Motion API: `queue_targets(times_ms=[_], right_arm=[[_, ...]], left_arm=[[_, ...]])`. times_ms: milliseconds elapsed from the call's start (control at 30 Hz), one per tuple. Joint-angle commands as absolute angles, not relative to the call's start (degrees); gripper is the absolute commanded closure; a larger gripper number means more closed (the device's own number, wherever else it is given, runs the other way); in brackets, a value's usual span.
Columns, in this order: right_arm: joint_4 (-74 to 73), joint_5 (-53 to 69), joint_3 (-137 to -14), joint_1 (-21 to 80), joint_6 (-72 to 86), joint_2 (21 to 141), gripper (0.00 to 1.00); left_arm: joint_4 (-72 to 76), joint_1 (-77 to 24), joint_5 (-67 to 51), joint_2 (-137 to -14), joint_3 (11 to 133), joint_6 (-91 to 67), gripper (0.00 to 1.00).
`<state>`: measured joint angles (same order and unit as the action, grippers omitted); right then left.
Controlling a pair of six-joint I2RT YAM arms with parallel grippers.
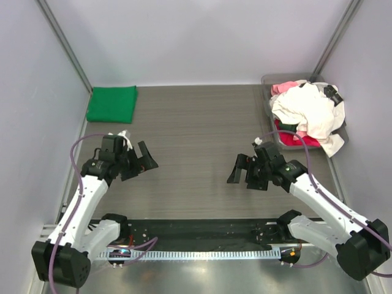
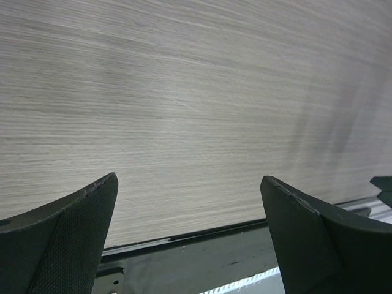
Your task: Fold and stack the t-shirts
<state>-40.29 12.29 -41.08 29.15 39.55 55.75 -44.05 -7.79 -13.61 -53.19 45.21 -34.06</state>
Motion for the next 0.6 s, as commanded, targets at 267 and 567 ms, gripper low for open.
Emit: queue_targets(times_ms=[267,567], right_arm=[[-40.86,13.89,-37.35,29.53,43.77,47.56,0.0],[-48.07,9.5,-39.64,29.53,44.12,41.05,0.0]], left_arm=[[-43.94,-15.47,-9.94,-48.87,47.11,-34.28,0.0],[-44.65,-16.7,-1.94,-38.26,46.85,-36.3,0.0]])
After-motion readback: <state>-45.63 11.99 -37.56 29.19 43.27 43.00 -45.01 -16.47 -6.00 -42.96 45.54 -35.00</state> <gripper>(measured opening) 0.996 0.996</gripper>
